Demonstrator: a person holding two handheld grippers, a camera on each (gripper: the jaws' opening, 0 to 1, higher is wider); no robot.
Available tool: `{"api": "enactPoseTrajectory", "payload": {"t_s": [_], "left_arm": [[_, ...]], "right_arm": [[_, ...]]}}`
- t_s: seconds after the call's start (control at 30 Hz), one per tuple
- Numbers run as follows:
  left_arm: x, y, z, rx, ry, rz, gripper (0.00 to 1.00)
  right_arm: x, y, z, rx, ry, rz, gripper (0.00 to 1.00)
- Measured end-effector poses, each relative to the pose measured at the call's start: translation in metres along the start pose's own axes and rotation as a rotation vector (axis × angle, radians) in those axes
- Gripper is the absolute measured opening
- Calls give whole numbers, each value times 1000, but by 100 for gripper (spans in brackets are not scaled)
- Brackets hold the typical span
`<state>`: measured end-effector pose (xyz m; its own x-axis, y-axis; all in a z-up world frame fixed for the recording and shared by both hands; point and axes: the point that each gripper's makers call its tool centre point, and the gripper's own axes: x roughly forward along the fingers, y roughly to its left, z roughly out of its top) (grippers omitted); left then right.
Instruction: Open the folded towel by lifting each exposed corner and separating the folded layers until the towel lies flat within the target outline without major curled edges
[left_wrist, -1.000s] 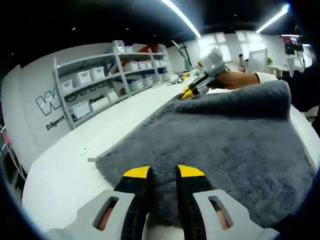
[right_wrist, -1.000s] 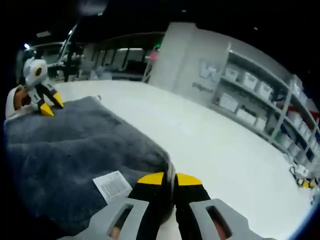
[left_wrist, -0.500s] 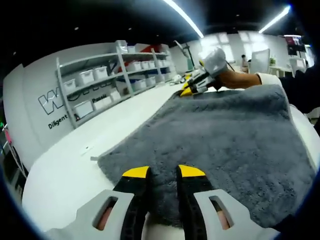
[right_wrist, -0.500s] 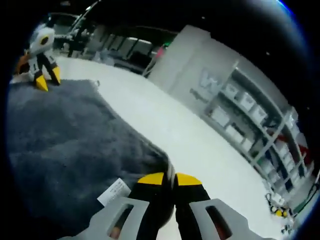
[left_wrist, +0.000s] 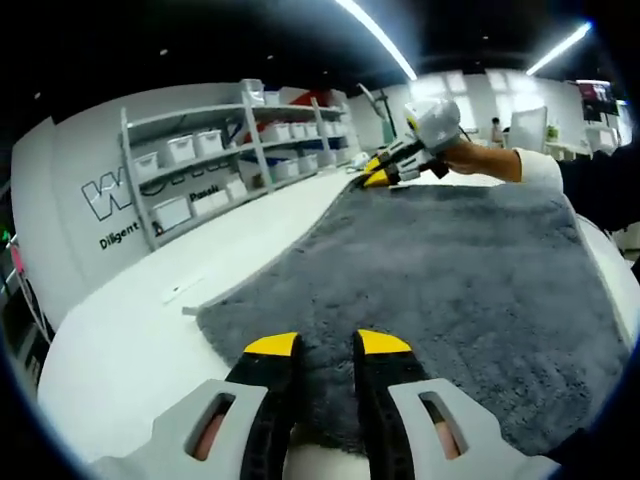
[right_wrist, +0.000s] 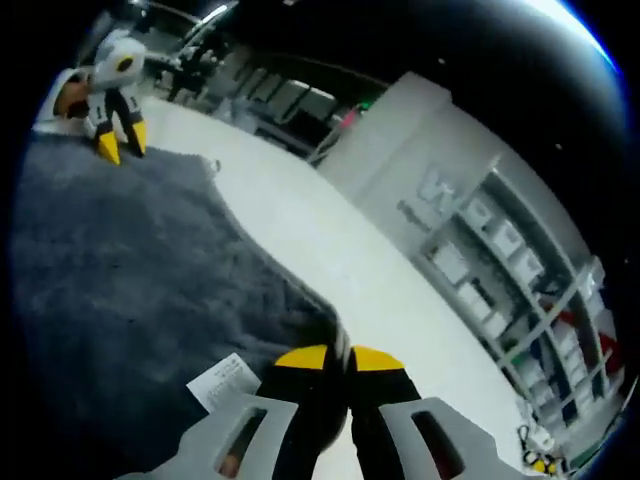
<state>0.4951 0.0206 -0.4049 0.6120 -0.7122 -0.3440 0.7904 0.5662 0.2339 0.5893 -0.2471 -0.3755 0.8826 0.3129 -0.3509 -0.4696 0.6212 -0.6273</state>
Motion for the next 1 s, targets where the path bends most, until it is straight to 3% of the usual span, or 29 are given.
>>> {"api": "enactPoseTrajectory", "payload": {"t_s": [0.13, 0.3, 0.43, 0.5, 0.6, 0.77, 0.9, 1.0], "left_arm": [[1, 0, 0, -12, -2, -8, 21], [1, 1, -1, -39, -2, -12, 23], [2, 6, -1, -37, 14, 5, 26], [2, 9, -2, -41, 23, 22, 26], [4, 12, -2, -32, 25, 41, 26], [5, 15, -2, -14, 27, 71, 25], [5, 16, -1, -5, 31, 70, 25], [3, 15, 0, 20, 19, 64, 26]], "right_arm": [[10, 3, -7, 29, 31, 49, 1], [15, 6, -10, -26, 141, 132, 1], [18, 6, -12, -146, 224, 150, 1], [21, 6, -11, -132, 245, 141, 1], [25, 15, -25, -146, 321, 159, 1], [27, 18, -28, -144, 330, 141, 1], [21, 13, -24, -161, 316, 137, 7], [14, 1, -19, -22, 286, 95, 13]]}}
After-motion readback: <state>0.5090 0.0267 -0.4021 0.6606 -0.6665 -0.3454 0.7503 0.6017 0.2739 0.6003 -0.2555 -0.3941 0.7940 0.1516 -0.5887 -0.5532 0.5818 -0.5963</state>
